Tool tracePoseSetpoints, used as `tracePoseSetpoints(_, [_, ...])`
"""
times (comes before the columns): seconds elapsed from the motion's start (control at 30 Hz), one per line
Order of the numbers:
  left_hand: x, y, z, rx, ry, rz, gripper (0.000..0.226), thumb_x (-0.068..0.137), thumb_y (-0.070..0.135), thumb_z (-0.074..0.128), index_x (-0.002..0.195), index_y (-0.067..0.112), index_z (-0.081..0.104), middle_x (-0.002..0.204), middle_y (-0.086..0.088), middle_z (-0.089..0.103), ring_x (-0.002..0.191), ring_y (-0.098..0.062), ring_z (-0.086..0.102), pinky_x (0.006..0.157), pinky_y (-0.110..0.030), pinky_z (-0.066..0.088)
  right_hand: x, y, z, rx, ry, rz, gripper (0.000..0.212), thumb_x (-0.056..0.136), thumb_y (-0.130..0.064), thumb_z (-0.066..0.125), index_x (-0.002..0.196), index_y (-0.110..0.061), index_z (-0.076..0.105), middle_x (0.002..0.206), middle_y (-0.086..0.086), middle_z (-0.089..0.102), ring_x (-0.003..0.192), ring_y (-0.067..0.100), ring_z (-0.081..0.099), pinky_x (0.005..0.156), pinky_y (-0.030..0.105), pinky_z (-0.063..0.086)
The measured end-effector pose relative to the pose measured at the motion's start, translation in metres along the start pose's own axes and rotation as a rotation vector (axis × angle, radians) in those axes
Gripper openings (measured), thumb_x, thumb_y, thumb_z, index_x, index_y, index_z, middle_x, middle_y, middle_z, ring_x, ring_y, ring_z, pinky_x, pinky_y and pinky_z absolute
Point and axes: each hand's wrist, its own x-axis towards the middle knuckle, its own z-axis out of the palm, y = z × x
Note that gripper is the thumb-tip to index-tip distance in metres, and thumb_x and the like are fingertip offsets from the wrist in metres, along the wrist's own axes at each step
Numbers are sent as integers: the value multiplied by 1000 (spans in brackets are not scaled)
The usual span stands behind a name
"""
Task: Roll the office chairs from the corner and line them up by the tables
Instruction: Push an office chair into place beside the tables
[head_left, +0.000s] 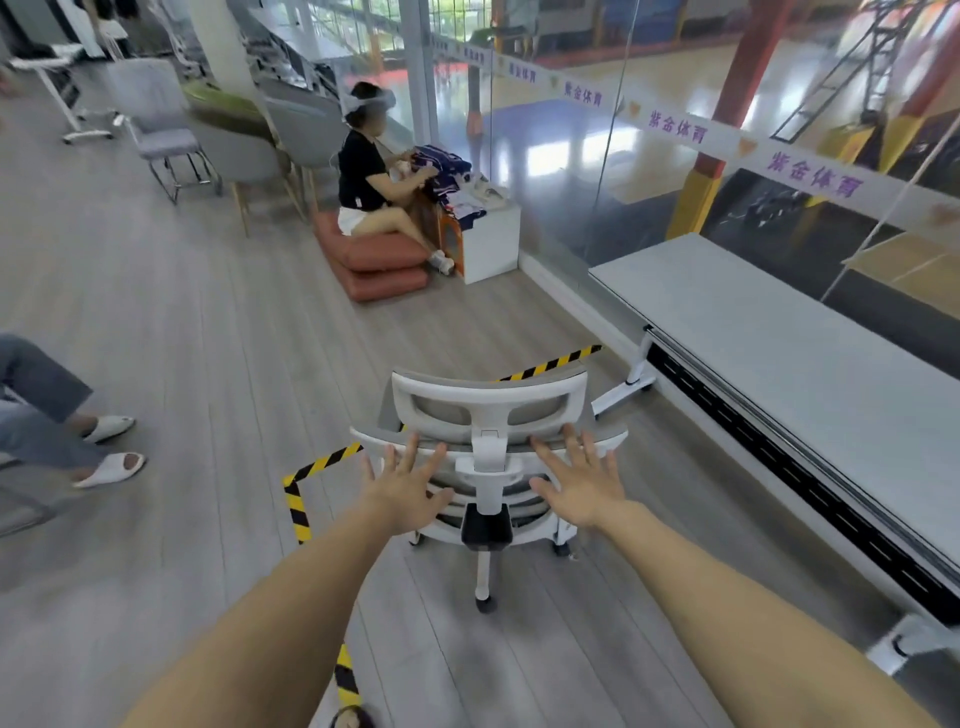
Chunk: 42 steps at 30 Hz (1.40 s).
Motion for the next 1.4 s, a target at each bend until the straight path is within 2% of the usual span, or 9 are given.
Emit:
tracePoseSetpoints(0.5, [246, -157, -139, 171, -17, 208, 77, 95, 80, 18, 159, 52, -15, 170, 2, -27, 159, -33, -13, 120, -69, -10, 213, -129, -52, 95, 129, 243, 68, 98, -74, 18, 154, -59, -18, 168, 2, -30, 153, 30, -31, 124, 63, -7])
tracePoseSetpoints(0.83, [306, -203, -170, 182, 16, 299, 74, 95, 80, 16, 159, 54, -10, 171, 2, -23, 159, -31, -11, 118, -73, -8, 257, -179, -63, 163, 129, 357, 66, 100, -72, 19, 154, -59, -17, 165, 1, -36, 152, 28, -34, 123, 59, -11])
tracePoseSetpoints(0.93, [300, -201, -171, 141, 74, 317, 69, 99, 73, 16, 162, 50, -2, 174, -2, -13, 160, -31, -7, 119, -70, -2, 252, -186, -66, 171, 161, 365, 67, 101, -69, 24, 157, -57, -10, 169, 1, -28, 155, 28, -28, 125, 59, -5])
tracePoseSetpoints(1.03, [282, -193, -169, 53, 248, 353, 63, 105, 58, 25, 163, 40, 10, 173, -10, 4, 158, -33, 7, 122, -64, 14, 240, -191, -67, 199, 218, 381, 67, 103, -62, 31, 161, -49, -1, 172, 3, -16, 158, 26, -17, 127, 57, 3])
tracePoseSetpoints(1.17, [247, -169, -166, 53, 398, 477, 61, 103, 49, 36, 160, 31, 24, 168, -12, 22, 152, -33, 25, 116, -55, 31, 197, -189, -67, 199, 312, 443, 59, 106, -49, 34, 162, -36, 23, 173, 8, 9, 158, 27, 11, 125, 51, 17])
tracePoseSetpoints(1.3, [203, -119, -153, 138, 363, 574, 62, 106, 52, 32, 163, 28, 20, 170, -10, 16, 156, -33, 16, 121, -55, 23, 122, -174, -61, 200, 376, 545, 55, 107, -46, 37, 160, -31, 32, 170, 7, 22, 155, 28, 24, 122, 47, 23])
tracePoseSetpoints(1.4, [157, -66, -134, 207, 338, 668, 65, 107, 53, 32, 163, 25, 15, 169, -13, 16, 155, -34, 17, 120, -55, 26, 48, -152, -46, 207, 409, 624, 55, 106, -45, 39, 159, -28, 36, 169, 7, 24, 154, 27, 25, 121, 47, 26])
